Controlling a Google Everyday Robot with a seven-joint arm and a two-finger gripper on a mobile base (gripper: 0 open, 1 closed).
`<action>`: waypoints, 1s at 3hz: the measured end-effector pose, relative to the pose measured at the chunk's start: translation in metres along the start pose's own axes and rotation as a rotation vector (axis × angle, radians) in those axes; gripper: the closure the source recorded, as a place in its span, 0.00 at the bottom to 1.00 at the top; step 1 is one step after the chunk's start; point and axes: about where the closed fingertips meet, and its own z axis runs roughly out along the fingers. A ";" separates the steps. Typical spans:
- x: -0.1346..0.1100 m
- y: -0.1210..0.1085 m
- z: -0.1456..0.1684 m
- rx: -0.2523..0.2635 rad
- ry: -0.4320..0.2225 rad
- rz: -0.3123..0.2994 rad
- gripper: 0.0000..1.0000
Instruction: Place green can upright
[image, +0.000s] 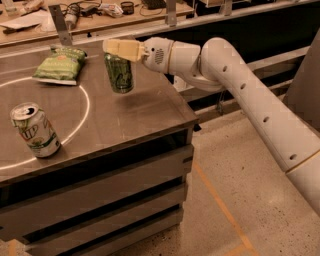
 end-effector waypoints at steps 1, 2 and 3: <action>0.014 0.002 -0.011 0.020 -0.003 0.048 1.00; 0.029 0.004 -0.023 0.002 0.052 0.044 0.74; 0.040 0.006 -0.030 -0.029 0.093 0.022 0.51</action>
Offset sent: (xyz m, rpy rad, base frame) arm -0.0282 -0.0291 -0.0399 -0.0709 0.0679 0.0500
